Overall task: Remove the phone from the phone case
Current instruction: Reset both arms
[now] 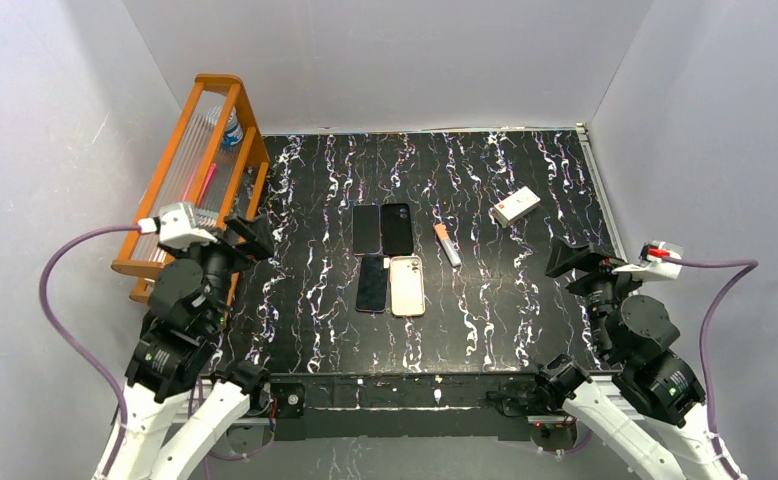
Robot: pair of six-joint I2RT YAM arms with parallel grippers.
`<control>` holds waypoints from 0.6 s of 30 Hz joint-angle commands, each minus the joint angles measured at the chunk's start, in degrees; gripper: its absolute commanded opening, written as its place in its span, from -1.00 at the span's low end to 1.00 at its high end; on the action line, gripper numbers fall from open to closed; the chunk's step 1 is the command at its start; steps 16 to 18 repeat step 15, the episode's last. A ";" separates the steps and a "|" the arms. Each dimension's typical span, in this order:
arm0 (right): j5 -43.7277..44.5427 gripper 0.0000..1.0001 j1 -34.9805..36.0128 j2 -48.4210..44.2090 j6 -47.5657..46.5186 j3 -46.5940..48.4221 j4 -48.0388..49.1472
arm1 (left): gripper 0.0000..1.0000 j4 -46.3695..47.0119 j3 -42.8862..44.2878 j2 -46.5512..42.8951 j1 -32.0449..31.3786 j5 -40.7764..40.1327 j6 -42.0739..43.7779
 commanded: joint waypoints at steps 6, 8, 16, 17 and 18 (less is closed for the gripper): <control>1.15 0.97 -0.05 -4.47 -3.99 -3.23 3.06 | 0.96 -0.55 -4.32 -6.44 0.20 -12.71 9.54; 1.03 0.97 0.01 -4.53 -4.00 -3.38 3.03 | 0.96 -0.14 -5.40 -6.48 0.23 -12.67 8.91; 1.30 0.97 -0.08 -4.35 -4.17 -3.84 3.24 | 0.96 0.75 -6.65 -6.70 0.17 -12.08 7.64; 1.30 0.97 -0.08 -4.35 -4.17 -3.84 3.24 | 0.96 0.75 -6.65 -6.70 0.17 -12.08 7.64; 1.30 0.97 -0.08 -4.35 -4.17 -3.84 3.24 | 0.96 0.75 -6.65 -6.70 0.17 -12.08 7.64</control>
